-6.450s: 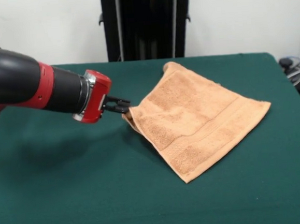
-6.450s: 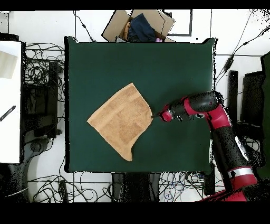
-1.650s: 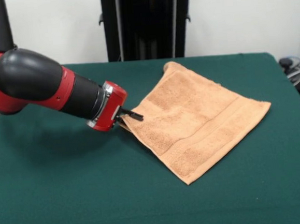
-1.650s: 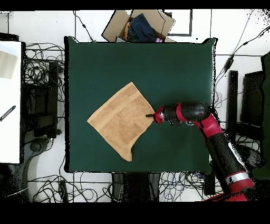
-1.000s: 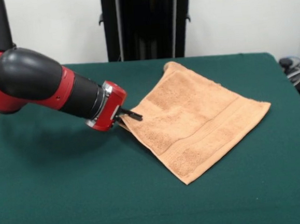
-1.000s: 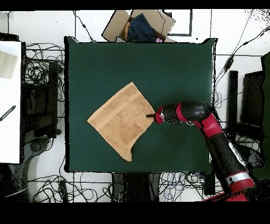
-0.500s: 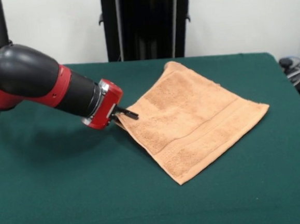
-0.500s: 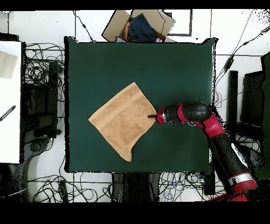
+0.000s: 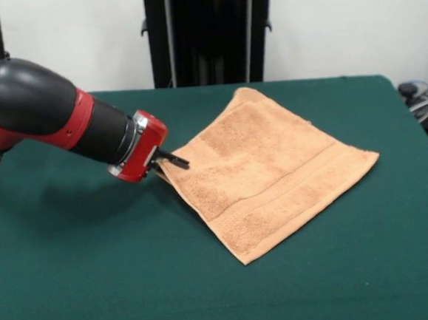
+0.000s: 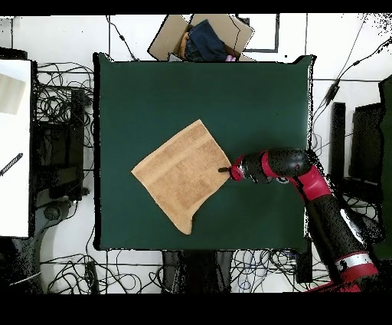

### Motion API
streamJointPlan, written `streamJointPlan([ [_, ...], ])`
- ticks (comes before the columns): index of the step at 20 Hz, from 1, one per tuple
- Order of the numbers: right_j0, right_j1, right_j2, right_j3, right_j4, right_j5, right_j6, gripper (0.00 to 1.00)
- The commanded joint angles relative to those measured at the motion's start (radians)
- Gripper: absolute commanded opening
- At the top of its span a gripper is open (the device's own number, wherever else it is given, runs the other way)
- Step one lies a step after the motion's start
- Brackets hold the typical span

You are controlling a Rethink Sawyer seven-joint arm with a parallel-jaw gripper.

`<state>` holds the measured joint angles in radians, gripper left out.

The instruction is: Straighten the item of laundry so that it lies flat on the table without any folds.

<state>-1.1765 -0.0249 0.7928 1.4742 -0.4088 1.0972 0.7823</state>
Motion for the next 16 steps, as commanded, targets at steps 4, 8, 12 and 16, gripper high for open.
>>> streamJointPlan([
  [4,0.018,-0.018,-0.083,-0.068,-0.047,0.103,-0.107,0.0],
  [8,0.017,-0.015,-0.083,-0.085,-0.046,0.13,-0.119,0.0],
  [12,0.024,-0.03,-0.079,-0.091,-0.046,0.154,-0.116,0.0],
  [16,0.056,-0.116,-0.057,-0.029,-0.053,0.134,-0.056,0.0],
])
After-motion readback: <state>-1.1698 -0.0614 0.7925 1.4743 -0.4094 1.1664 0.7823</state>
